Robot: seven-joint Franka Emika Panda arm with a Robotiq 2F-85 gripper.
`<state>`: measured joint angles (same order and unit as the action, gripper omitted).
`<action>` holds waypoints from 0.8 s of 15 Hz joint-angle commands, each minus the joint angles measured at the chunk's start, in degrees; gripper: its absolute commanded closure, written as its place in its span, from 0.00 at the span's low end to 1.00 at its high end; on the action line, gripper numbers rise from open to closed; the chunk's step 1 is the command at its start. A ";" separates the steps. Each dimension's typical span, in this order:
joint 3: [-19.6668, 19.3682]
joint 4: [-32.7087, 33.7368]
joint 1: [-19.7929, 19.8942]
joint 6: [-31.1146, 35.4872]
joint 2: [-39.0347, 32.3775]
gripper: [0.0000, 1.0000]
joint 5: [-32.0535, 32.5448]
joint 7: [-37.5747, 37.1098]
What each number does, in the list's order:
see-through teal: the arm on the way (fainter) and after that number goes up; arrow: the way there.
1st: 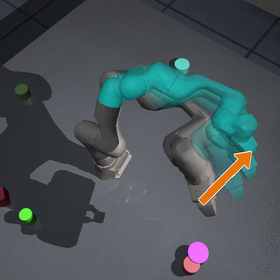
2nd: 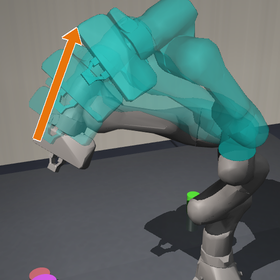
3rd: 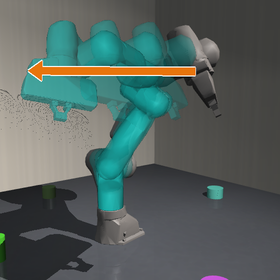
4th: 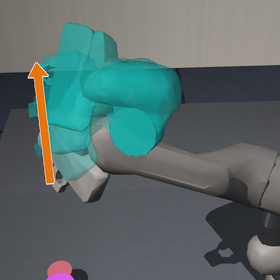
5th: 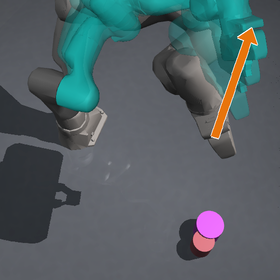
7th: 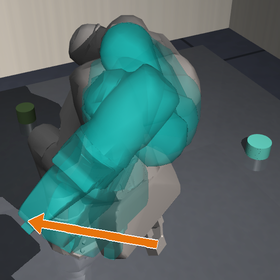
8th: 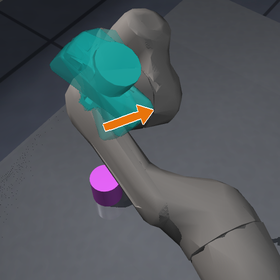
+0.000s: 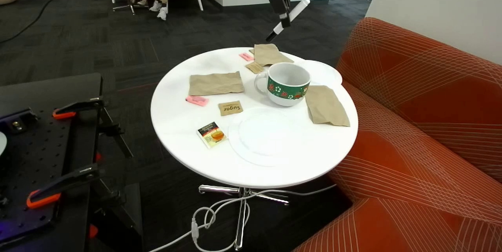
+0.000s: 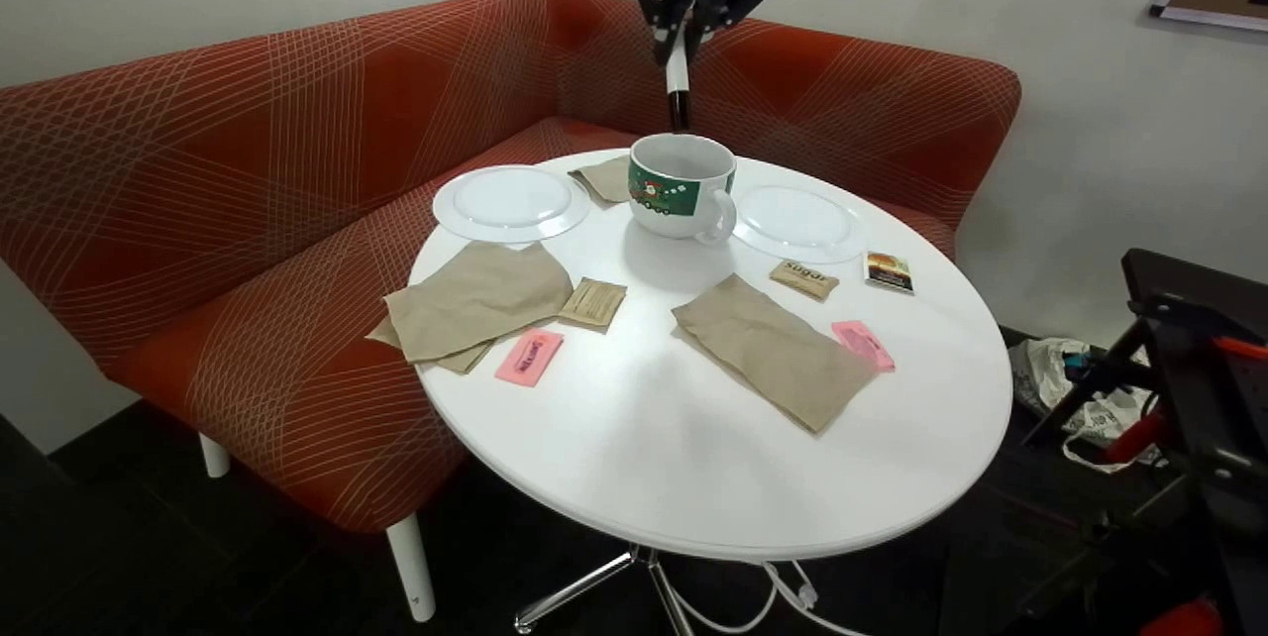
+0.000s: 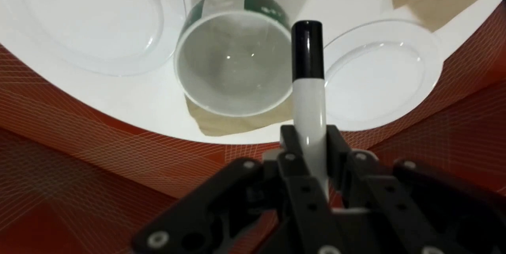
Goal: Pick up the pen from the mug cup and put it on the table.
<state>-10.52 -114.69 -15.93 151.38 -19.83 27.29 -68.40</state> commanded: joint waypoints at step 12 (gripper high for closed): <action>15.01 -4.42 4.87 -5.36 -0.64 0.95 -27.81 43.12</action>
<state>4.59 -120.75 -10.70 149.74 -19.06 0.71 -28.42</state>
